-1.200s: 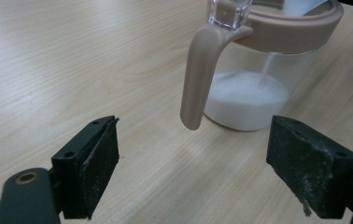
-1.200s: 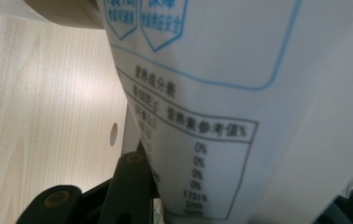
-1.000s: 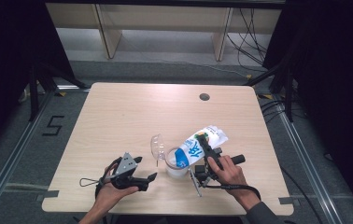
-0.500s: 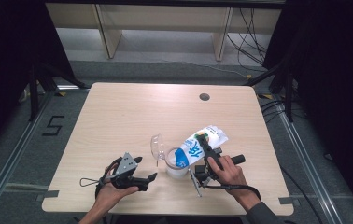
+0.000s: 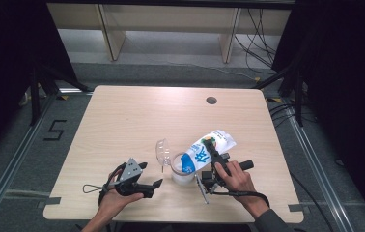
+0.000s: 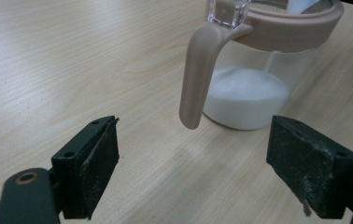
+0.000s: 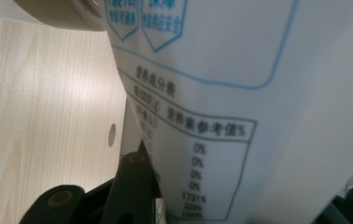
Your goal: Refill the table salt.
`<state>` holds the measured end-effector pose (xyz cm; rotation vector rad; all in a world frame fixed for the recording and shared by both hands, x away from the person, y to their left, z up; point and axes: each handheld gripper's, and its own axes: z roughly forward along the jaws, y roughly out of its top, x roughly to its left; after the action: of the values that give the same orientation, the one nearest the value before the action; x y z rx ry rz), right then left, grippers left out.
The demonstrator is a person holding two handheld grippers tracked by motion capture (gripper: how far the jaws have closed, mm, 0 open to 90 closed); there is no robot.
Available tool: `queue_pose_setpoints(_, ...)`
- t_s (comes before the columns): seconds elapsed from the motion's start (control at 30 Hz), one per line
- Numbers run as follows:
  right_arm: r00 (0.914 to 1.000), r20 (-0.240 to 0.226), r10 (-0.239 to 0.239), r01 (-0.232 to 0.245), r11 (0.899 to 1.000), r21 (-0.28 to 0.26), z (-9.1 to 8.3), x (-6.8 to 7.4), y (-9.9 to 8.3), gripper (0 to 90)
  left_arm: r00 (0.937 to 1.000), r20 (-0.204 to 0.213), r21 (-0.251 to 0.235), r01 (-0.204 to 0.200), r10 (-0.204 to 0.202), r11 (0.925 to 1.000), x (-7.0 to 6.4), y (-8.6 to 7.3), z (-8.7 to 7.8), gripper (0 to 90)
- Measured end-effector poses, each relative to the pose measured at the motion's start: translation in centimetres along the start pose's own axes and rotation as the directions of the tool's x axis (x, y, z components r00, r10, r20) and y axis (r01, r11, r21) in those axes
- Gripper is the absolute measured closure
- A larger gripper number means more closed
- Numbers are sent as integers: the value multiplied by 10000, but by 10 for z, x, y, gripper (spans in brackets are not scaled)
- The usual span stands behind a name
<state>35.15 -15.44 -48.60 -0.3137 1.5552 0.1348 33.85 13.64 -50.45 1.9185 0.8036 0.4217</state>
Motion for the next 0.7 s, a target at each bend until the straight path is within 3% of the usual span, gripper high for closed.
queue_pose_setpoints(0.7,10000,-92,-31,31,10000,15,0,0,-1,696,10000,-1,-7,-3,3,10000,0,0,0,164)
